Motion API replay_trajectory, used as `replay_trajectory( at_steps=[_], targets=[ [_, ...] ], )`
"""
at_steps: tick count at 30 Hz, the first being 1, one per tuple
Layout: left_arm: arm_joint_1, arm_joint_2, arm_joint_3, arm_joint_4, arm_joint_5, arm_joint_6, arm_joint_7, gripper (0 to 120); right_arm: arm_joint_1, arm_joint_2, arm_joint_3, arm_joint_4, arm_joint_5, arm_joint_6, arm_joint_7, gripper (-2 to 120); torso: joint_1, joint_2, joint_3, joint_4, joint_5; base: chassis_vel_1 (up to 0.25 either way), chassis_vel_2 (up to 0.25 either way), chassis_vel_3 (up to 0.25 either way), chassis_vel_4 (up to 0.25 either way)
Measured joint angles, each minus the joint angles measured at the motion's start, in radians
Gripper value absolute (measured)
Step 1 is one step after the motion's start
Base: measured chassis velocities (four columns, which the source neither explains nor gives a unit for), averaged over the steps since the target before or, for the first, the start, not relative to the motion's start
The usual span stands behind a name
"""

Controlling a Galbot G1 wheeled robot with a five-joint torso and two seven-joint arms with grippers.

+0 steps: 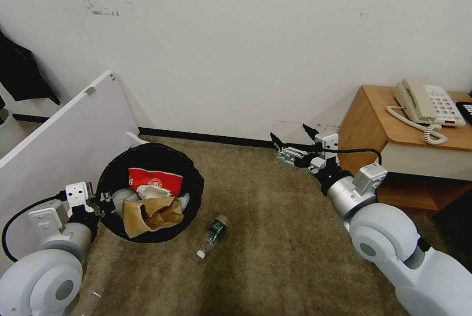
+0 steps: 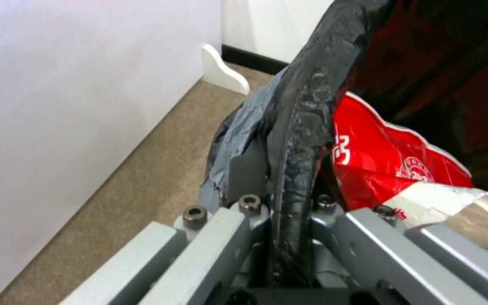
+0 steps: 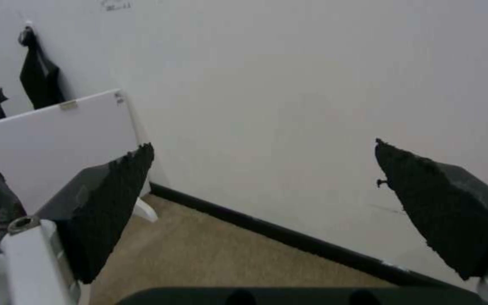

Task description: Pick up the trash bin and place the garbage on the floor into it.

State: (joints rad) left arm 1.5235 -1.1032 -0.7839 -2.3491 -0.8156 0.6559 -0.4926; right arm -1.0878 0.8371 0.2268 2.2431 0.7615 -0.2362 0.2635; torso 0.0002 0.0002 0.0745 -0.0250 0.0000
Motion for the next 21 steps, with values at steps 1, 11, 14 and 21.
replay_trajectory(
  at_steps=[1,11,14,21],
  targets=[
    [0.0,0.0,0.0,0.0,0.0,0.0,0.0,0,0.0,0.0,0.0,0.0,0.0,0.0,0.0,100,0.0,0.0,0.0,0.0,0.0,0.0,0.0,0.0,0.0],
    [-0.006,0.0,-0.002,0.006,-0.001,0.0,-0.001,0,0.005,-0.007,-0.005,0.0,0.017,-0.007,-0.001,100,0.0,0.0,0.0,0.0,0.0,0.0,0.0,0.0,0.0],
    [-0.008,-0.001,-0.002,0.008,-0.001,0.0,-0.001,0,0.008,-0.011,-0.007,-0.002,0.02,-0.007,-0.002,100,0.0,0.0,0.0,0.0,0.0,0.0,0.0,0.0,0.0],
    [-0.016,-0.002,0.009,0.013,0.0,-0.001,-0.003,0,0.009,-0.01,-0.015,-0.006,0.021,-0.004,-0.003,100,0.0,0.0,0.0,0.0,0.0,0.0,0.0,0.0,0.0]
  ],
)
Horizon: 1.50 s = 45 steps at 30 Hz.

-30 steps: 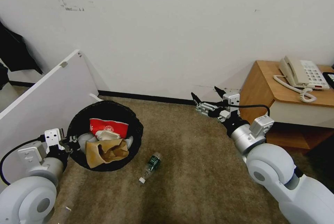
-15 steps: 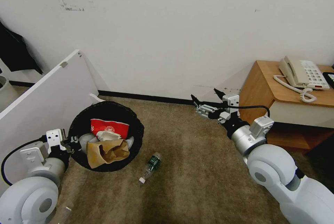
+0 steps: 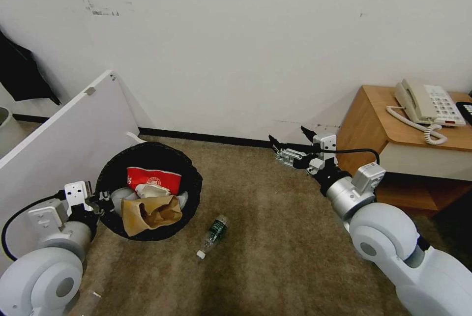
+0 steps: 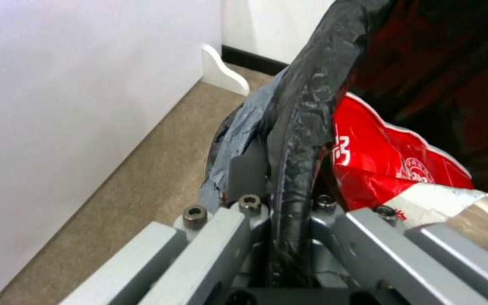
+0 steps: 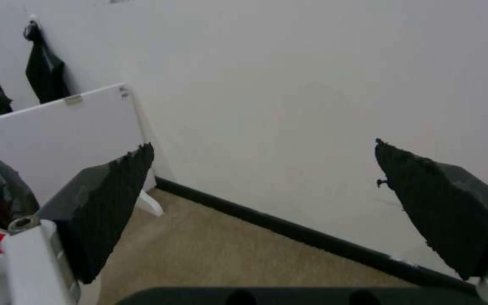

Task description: Pick up the trash bin and place the garbage on the floor into it.

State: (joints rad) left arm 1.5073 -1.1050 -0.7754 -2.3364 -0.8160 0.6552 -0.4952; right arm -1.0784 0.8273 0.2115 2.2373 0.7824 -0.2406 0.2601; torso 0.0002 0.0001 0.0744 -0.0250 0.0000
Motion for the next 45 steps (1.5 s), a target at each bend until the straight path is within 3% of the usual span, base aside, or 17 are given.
replay_trajectory(
  at_steps=[19,26,32,37,45],
  targets=[
    [-0.005,0.0,0.011,0.003,0.0,0.0,-0.002,1,0.017,0.015,-0.026,-0.011,0.008,-0.005,-0.005,100,0.0,0.0,0.0,0.0,0.0,-0.028,0.031,0.031,-0.031],
    [-0.008,0.0,0.01,0.01,0.0,-0.001,-0.002,0,-0.001,0.008,-0.038,-0.028,-0.033,0.051,-0.025,100,0.0,0.0,0.0,0.0,-0.0001,0.0,0.0,0.0,0.0],
    [-0.012,0.0,0.011,0.019,0.008,-0.001,-0.002,0,0.005,-0.011,-0.153,-0.031,-0.019,0.052,-0.01,100,0.0,0.0,0.0,-0.0001,-0.0001,0.0,0.0,0.0,0.0],
    [-0.036,0.004,0.001,0.043,0.01,-0.001,-0.011,0,0.148,0.025,-0.421,-0.08,0.126,0.071,0.142,100,0.0,0.0,0.0,0.0,0.0,0.0,0.0,0.0,0.0],
    [-0.076,0.002,-0.022,0.089,0.006,-0.002,-0.022,0,0.35,0.099,-0.587,-0.181,0.347,0.069,0.277,100,0.0,0.0,0.0,0.0,-0.0003,0.0,0.0,0.0,0.0]
  ],
)
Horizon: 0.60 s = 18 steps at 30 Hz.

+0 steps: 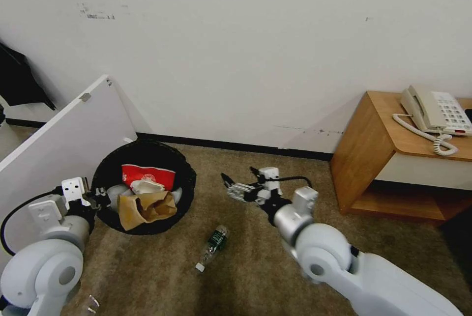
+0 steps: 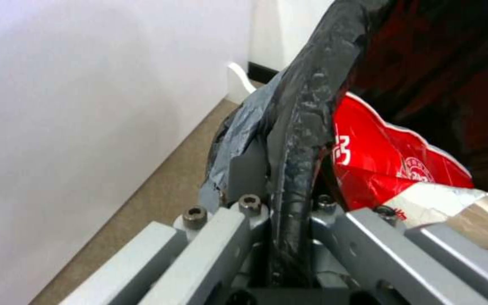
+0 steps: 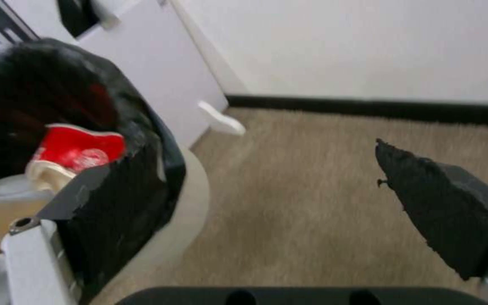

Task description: Pick up the trash bin and place the garbage on the floor into it.

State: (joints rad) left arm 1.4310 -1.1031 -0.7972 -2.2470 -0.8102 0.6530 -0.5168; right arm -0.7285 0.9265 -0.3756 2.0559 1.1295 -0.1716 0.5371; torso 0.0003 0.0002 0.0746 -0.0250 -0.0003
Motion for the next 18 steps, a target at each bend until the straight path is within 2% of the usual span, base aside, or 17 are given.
replay_trajectory(
  at_steps=[4,7,8,9,10,12,13,16,17,18],
  targets=[
    [-0.01,-0.005,-0.015,0.022,-0.002,-0.005,-0.001,0,0.078,0.038,-0.072,-0.055,0.092,0.0,0.06,100,0.0,0.0,0.0,0.0001,-0.0001,0.0,0.0,0.0,0.0],
    [-0.011,-0.009,-0.025,0.032,-0.004,-0.009,0.001,0,0.167,0.137,-0.15,-0.139,0.257,0.003,0.195,100,0.0,0.0,0.0,-0.0001,0.0,0.0,0.0,0.0,0.0],
    [-0.011,-0.009,-0.025,0.032,-0.004,-0.009,0.001,0,0.167,0.137,-0.15,-0.139,0.257,0.003,0.195,100,0.0,0.0,0.0,-0.0001,0.0,0.0,0.0,0.0,0.0],
    [-0.011,-0.009,-0.025,0.034,-0.006,-0.009,0.003,0,0.201,0.185,-0.169,-0.166,0.328,0.001,0.25,100,0.0,0.0,0.0,0.0,0.0001,0.0,0.0,0.0,0.0],
    [-0.011,-0.009,-0.025,0.034,-0.006,-0.009,0.003,0,0.201,0.185,-0.169,-0.166,0.328,0.001,0.25,100,0.0,0.0,0.0,0.0,0.0001,0.0,0.0,0.0,0.0],
    [-0.012,-0.01,-0.025,0.038,-0.009,-0.01,0.005,0,0.248,0.271,-0.182,-0.204,0.481,-0.007,0.355,100,0.0,0.0,0.0,0.0003,0.0,0.0,0.0,0.0,0.0],
    [-0.012,-0.01,-0.025,0.038,-0.009,-0.01,0.005,0,0.248,0.271,-0.182,-0.204,0.481,-0.007,0.355,100,0.0,0.0,0.0,0.0003,0.0,0.0,0.0,0.0,0.0],
    [-0.016,-0.006,-0.028,0.04,-0.014,-0.012,0.002,1,0.3,0.339,-0.166,-0.244,0.708,-0.028,0.491,100,0.0,0.0,0.0,0.0003,0.0,0.0,0.0,0.0,0.0],
    [-0.016,-0.006,-0.028,0.04,-0.014,-0.012,0.002,1,0.3,0.339,-0.166,-0.244,0.708,-0.028,0.491,100,0.0,0.0,0.0,0.0003,0.0,0.0,0.0,0.0,0.0],
    [-0.017,-0.005,-0.028,0.041,-0.017,-0.012,0.002,1,0.31,0.351,-0.162,-0.254,0.762,-0.032,0.522,100,0.0,0.0,0.0,0.0,0.0,0.0,0.0,0.0,0.0]
  ],
)
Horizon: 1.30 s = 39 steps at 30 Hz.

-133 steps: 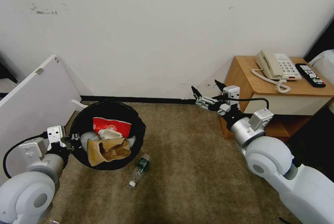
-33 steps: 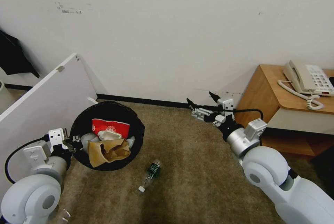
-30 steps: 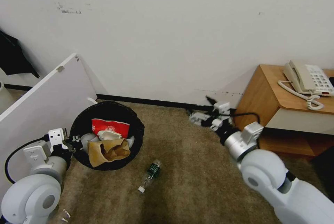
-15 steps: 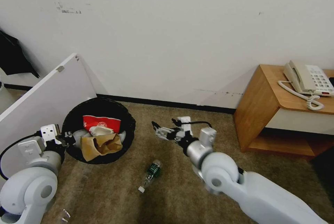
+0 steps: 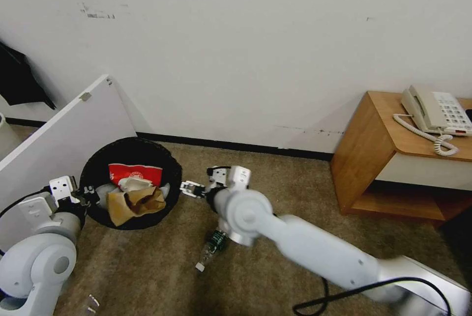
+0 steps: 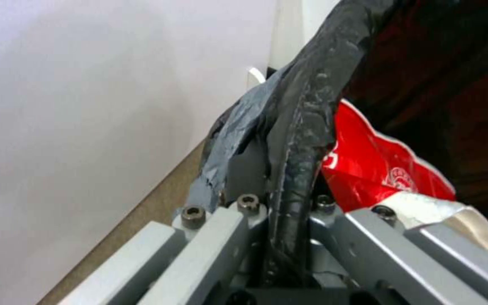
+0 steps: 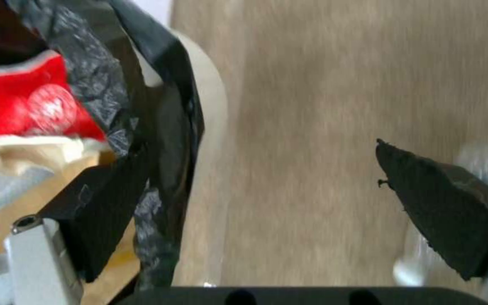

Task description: Pick up the trash bin and place the garbage on the floor into it.

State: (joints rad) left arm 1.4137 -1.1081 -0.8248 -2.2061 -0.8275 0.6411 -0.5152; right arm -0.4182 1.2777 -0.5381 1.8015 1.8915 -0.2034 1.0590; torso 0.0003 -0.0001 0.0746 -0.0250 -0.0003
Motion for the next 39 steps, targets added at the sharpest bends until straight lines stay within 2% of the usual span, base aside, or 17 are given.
replay_trajectory(
  at_steps=[1,4,14,25,39],
  targets=[
    [-0.002,0.001,0.0,0.001,-0.006,0.0,0.0,1,0.006,0.01,0.004,-0.014,0.074,-0.002,0.034,100,0.0,0.0,0.0,-0.0002,0.0,0.0,0.0,0.0,0.0],
    [-0.002,0.002,-0.002,0.002,-0.015,0.0,0.0,1,0.004,0.021,0.006,-0.036,0.145,0.002,0.069,100,0.0,0.0,0.0,0.0,0.0001,0.0,0.0,0.0,0.0],
    [0.002,0.003,0.004,0.0,-0.028,0.0,0.01,0,-0.037,0.022,0.009,-0.1,0.214,0.059,0.158,100,0.0,0.0,0.0,0.0001,0.0003,0.0,0.0,0.0,0.0],
    [0.0,0.0,0.009,0.0,-0.031,-0.002,0.011,0,-0.069,0.012,0.006,-0.19,0.169,0.055,0.144,100,0.0,0.0,0.0,0.0,0.0003,0.0,0.0,0.0,0.0],
    [-0.004,-0.006,0.03,0.014,-0.024,-0.004,0.008,0,-0.11,0.017,0.029,-0.326,0.065,0.015,0.058,100,0.0,0.0,0.0,0.0,0.0003,0.0,0.0,0.0,0.0]
  ],
)
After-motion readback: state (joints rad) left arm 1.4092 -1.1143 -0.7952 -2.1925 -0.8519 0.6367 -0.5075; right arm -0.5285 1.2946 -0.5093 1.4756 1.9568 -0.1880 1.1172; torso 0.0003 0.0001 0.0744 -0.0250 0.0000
